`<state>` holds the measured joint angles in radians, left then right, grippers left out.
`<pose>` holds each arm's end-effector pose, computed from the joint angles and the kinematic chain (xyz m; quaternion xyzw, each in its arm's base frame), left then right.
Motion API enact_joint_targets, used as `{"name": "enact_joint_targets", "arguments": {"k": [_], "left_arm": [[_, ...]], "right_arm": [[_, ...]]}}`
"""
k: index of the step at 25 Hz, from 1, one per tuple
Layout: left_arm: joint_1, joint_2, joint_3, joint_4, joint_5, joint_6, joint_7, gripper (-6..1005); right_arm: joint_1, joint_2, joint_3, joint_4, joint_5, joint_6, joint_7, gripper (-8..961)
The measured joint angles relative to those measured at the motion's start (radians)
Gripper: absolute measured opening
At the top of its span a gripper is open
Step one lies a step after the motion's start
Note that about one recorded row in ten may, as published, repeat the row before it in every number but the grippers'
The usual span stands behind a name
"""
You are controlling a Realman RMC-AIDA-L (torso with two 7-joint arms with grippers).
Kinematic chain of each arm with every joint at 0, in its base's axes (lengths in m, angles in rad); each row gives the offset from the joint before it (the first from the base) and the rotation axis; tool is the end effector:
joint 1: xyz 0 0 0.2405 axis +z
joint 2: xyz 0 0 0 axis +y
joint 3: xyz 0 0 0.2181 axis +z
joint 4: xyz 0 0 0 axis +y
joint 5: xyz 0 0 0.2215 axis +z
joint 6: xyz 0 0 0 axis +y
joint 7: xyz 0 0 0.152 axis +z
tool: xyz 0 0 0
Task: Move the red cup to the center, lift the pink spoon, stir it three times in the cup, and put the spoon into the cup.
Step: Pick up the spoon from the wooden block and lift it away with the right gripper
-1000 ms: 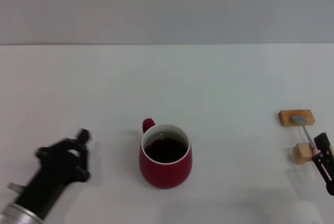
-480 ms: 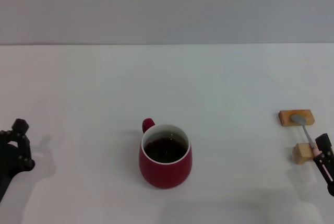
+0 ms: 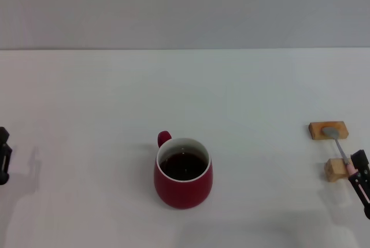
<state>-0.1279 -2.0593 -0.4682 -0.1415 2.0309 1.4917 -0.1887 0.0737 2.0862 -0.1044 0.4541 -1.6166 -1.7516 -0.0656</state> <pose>-0.3512 0.2126 0.0098 -0.6672 -0.2401 -0.3121 0.6323 0.2755 0.1598 -0.0441 -0.6588 0.2220 0.3996 0.5976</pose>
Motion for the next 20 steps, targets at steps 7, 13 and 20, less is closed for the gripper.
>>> {"name": "enact_joint_targets", "arguments": {"k": [7,13,20], "left_arm": [[0.014,-0.001,-0.013,0.001,0.003,-0.001,0.003,566],[0.017,-0.001,-0.009,0.010,0.007,-0.003,0.004,715],[0.018,-0.002,-0.009,0.022,0.009,-0.002,0.010,851]], "right_arm": [[-0.076,0.001,0.011,0.000,0.025,-0.010,0.001,822],[-0.116,-0.001,0.002,0.001,0.089,-0.007,0.011,823],[-0.129,-0.001,0.011,-0.004,0.100,0.034,0.024,822]]}}
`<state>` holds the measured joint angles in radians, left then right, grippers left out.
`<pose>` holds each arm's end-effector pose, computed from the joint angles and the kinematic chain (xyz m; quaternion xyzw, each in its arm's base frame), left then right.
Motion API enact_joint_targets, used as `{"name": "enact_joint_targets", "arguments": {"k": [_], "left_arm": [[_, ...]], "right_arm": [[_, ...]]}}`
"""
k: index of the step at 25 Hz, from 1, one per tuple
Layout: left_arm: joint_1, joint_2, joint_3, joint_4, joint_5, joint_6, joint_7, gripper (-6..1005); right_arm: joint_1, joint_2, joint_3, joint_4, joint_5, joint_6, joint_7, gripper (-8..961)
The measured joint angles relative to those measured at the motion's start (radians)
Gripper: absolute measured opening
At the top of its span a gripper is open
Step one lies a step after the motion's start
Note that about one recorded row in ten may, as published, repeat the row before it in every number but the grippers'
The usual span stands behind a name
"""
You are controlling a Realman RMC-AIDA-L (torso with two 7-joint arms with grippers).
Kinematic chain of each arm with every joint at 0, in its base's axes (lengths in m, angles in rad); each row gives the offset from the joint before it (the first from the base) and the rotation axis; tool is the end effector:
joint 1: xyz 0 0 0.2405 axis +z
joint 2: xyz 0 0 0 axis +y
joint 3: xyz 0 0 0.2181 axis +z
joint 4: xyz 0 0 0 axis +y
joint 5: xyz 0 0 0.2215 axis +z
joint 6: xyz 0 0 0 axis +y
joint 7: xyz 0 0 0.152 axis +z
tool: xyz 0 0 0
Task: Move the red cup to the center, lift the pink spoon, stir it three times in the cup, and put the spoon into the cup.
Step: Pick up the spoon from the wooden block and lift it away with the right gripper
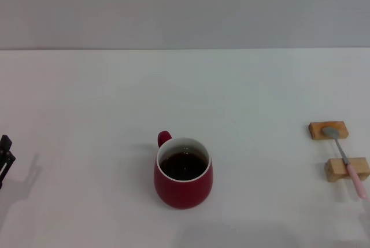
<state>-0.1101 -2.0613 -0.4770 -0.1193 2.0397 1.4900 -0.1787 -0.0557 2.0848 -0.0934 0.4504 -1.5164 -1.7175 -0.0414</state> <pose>-0.3588 0.2047 0.0119 -0.6689 -0.2404 -0.2936 0.6392 0.3109 0.1250 -0.0377 -0.6152 0.2941 0.3346 0.6504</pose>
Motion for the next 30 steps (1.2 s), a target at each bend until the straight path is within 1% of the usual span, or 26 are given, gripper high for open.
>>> {"name": "enact_joint_targets", "arguments": {"k": [7,14,20,23,30], "left_arm": [[-0.002,0.000,0.000,0.001,0.001,0.001,0.016,859],[-0.006,-0.002,-0.001,-0.005,-0.001,-0.003,0.019,860],[-0.003,-0.004,-0.008,-0.013,-0.007,0.001,0.018,859],[-0.011,-0.005,-0.001,-0.012,-0.001,-0.030,0.024,860],[-0.011,-0.004,0.000,-0.011,0.000,-0.034,0.036,860]], "right_arm": [[0.014,0.000,-0.003,0.000,0.037,0.042,0.000,822],[0.050,0.000,0.001,-0.005,0.042,0.104,0.001,822],[0.057,0.000,-0.006,-0.004,0.042,0.103,0.001,823],[0.060,0.000,-0.006,-0.004,0.042,0.102,0.002,822],[0.066,0.001,-0.006,-0.005,0.042,0.123,0.000,823]]}}
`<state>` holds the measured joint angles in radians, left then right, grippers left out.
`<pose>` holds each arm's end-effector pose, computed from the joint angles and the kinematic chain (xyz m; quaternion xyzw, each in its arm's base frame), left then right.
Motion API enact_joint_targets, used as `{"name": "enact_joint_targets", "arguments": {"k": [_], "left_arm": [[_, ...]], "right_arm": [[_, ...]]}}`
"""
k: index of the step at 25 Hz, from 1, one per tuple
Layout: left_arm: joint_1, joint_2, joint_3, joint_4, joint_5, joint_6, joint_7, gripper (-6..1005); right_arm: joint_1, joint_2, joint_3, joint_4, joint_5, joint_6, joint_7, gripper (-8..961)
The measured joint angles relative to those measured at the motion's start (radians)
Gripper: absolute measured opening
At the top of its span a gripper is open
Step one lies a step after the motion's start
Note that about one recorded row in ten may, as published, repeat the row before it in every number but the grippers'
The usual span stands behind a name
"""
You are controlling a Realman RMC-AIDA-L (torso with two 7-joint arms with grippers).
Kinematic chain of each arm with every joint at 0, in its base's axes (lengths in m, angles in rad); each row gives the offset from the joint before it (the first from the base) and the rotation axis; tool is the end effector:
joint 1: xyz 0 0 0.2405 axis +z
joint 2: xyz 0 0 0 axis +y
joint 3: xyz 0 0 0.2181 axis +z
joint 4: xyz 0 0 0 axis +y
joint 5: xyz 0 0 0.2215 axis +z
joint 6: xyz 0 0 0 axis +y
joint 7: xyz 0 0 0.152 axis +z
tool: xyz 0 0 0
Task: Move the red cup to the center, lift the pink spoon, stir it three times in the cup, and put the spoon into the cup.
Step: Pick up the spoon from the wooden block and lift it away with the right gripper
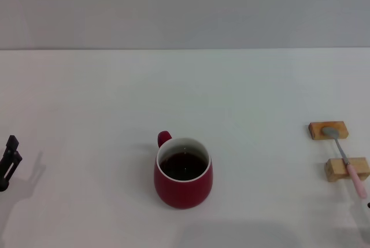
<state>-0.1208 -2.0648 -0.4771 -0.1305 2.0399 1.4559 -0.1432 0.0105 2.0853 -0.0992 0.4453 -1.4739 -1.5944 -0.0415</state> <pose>-0.3578 0.2097 0.0062 -0.6759 -0.2391 -0.2798 0.6386 0.3182 0.1459 -0.0496 -0.6368 0.3165 0.3088 0.6316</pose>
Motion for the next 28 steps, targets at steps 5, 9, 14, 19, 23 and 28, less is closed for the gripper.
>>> {"name": "enact_joint_targets", "arguments": {"k": [5,9,14,19,23,28], "left_arm": [[0.006,0.000,0.000,-0.005,0.000,0.006,0.016,860],[0.008,0.000,0.000,-0.005,0.000,0.009,0.016,860],[0.009,0.000,0.000,-0.005,0.000,0.009,0.016,860],[0.009,0.000,0.000,-0.005,0.000,0.009,0.016,860],[0.009,0.000,0.000,-0.004,0.000,0.009,0.016,859],[0.009,0.000,0.000,-0.004,0.000,0.011,0.016,859]], "right_arm": [[0.020,-0.001,0.008,-0.001,0.000,0.053,0.000,823],[0.035,-0.001,0.010,-0.001,0.000,0.078,0.000,822],[0.043,-0.001,0.010,-0.001,0.000,0.099,0.001,821],[0.053,-0.001,0.010,-0.001,0.000,0.122,0.001,822],[0.058,-0.001,0.010,-0.002,0.000,0.126,0.001,821],[0.064,-0.001,0.010,-0.002,0.000,0.134,0.002,822]]}}
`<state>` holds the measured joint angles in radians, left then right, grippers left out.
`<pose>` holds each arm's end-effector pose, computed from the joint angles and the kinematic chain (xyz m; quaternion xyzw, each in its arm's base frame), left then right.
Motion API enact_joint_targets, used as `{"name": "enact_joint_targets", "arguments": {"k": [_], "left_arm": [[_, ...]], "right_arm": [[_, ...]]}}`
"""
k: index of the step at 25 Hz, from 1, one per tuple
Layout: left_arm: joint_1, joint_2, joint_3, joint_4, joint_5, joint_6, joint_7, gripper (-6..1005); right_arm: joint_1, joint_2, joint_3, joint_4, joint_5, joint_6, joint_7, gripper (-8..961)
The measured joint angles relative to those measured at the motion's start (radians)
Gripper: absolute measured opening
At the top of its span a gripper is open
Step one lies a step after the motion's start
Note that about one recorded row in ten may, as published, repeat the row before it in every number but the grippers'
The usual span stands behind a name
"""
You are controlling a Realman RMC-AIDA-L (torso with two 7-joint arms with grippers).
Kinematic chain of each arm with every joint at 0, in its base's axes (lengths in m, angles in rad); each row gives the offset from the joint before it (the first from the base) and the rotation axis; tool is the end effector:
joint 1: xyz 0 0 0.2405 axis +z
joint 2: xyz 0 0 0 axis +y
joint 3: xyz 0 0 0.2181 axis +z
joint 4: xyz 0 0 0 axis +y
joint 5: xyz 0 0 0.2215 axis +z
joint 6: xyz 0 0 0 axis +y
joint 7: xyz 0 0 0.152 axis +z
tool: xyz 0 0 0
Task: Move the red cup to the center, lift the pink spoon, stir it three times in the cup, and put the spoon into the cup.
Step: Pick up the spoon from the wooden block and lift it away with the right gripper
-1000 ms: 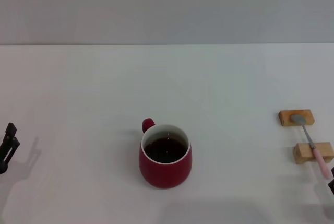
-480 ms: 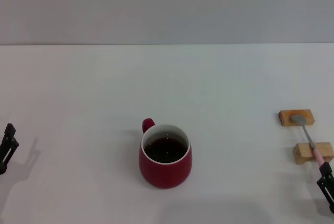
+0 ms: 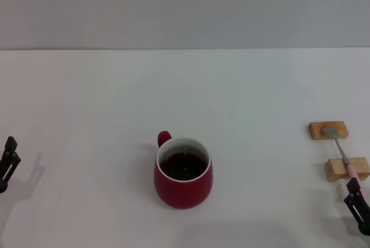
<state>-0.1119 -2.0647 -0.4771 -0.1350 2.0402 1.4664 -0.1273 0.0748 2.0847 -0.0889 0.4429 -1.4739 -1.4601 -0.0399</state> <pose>-0.3575 0.2068 0.0065 -0.6753 -0.2337 -0.2776 0.6421 0.3212 0.1663 -0.0644 -0.6654 0.3361 0.2855 0.6023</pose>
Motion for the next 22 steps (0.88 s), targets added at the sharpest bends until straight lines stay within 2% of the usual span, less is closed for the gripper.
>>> {"name": "enact_joint_targets", "arguments": {"k": [22], "left_arm": [[0.002,0.000,0.000,0.000,0.000,0.013,0.002,859]], "right_arm": [[0.008,0.002,0.018,-0.007,0.000,0.020,0.000,814]]}}
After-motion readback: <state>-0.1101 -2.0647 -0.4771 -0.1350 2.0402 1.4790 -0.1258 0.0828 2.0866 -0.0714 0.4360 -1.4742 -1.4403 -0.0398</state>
